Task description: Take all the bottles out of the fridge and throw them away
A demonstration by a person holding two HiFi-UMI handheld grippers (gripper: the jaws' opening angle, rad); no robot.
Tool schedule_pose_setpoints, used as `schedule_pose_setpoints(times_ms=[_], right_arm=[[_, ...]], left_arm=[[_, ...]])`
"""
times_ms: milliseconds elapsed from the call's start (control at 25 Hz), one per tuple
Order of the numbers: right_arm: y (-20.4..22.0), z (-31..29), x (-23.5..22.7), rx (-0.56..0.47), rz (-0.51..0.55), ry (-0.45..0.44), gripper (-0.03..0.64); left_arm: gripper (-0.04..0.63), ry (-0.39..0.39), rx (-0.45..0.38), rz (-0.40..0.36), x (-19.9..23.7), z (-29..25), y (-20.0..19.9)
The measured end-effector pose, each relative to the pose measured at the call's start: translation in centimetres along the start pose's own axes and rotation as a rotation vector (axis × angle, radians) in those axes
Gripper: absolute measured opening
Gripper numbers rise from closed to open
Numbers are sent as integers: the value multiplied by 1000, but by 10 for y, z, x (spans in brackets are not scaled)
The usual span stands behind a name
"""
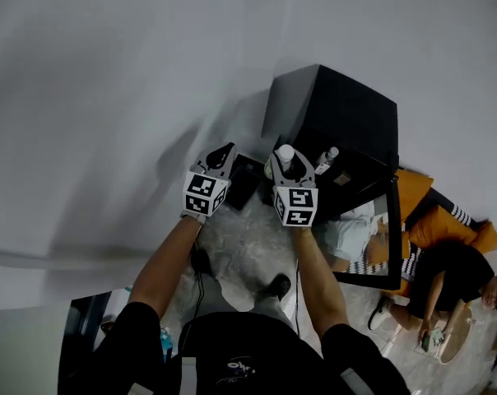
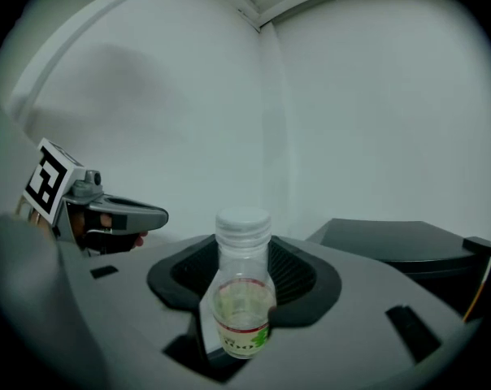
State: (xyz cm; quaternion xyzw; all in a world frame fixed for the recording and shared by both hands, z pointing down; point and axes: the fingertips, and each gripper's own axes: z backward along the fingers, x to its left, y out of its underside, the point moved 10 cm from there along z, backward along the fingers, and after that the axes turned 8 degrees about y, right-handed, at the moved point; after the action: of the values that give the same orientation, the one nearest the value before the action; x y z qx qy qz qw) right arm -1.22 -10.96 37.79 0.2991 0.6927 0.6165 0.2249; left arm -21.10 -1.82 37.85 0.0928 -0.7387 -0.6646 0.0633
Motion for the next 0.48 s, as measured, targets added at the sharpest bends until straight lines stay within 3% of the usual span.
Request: schedule_pose_setpoints(times_ms=[280, 480], right_arm=[[0, -18, 43, 7, 13, -72, 193], [17, -33, 53, 31, 13, -95, 193]], left_arm=[[0, -75, 9, 11, 28, 41, 7], [0, -83, 22, 23, 36, 46, 24]])
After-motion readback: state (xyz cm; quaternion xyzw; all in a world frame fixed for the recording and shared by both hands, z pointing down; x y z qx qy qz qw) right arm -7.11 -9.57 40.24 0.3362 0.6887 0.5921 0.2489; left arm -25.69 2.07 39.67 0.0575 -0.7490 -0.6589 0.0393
